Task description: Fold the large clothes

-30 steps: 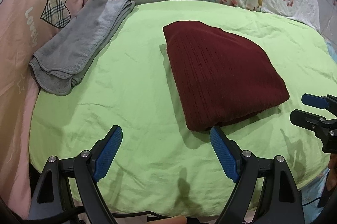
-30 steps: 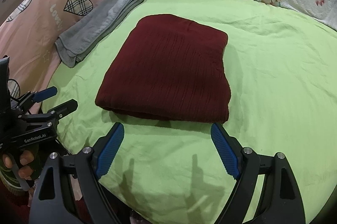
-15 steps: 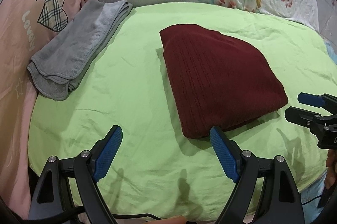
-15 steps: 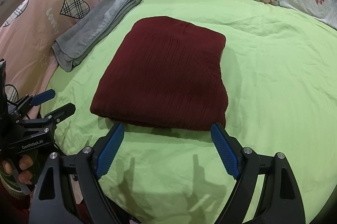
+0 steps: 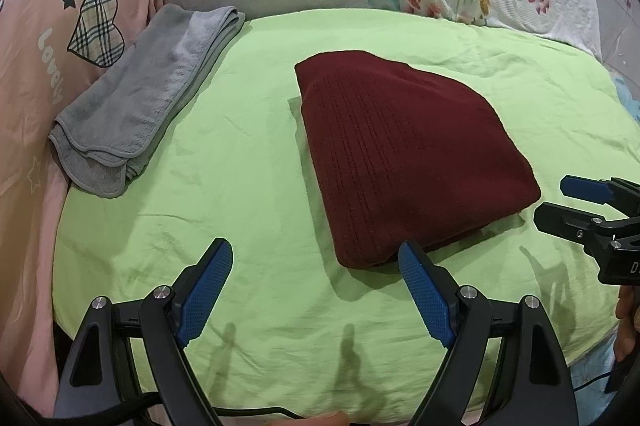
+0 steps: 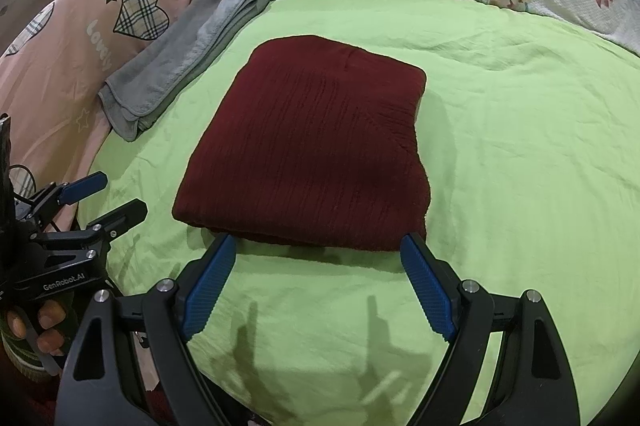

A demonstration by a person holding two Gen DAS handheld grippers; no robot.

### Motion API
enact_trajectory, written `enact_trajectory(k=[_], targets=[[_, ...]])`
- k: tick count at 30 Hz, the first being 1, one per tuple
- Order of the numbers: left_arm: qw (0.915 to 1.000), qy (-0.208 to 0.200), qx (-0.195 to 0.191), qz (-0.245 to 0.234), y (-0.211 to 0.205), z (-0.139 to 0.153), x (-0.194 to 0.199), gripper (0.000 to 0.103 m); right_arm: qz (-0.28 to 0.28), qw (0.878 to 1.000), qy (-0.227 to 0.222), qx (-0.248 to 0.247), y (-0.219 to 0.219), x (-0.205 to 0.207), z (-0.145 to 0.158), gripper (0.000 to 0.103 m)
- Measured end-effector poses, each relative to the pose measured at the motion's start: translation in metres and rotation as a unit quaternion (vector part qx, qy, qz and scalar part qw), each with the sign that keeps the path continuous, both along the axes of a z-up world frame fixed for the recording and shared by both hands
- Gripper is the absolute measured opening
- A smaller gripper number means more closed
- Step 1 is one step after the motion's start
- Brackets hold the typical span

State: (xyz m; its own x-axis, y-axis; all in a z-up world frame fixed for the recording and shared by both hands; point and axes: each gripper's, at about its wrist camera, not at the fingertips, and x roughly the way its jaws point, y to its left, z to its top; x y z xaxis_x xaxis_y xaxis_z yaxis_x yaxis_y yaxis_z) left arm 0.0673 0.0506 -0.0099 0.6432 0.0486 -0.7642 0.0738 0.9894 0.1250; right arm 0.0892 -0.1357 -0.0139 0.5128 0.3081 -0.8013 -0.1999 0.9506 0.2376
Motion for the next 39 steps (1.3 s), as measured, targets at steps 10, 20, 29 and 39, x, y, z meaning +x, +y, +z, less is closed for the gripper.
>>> enact_trajectory(k=[10,20,29,39], targets=[[1.0,0.001,0.0,0.0,-0.0018,0.0001,-0.0013,0.086,-0.002,1.0,0.0,0.001,0.0033,-0.0041,0.0002,0.085],[1.0,-0.001,0.0,0.0,-0.0025,0.0008,-0.002,0.085,-0.001,1.0,-0.001,0.001,0.0023,-0.0037,0.0004,0.085],[1.0,-0.002,-0.001,-0.001,-0.004,0.0022,-0.003,0.086,0.0,1.0,-0.003,0.001,0.0057,-0.0062,0.0018,0.085],[1.0,-0.005,-0.001,-0.003,-0.0055,0.0051,-0.0038,0.086,0.001,1.0,-0.005,0.001,0.0074,-0.0057,0.0043,0.085]])
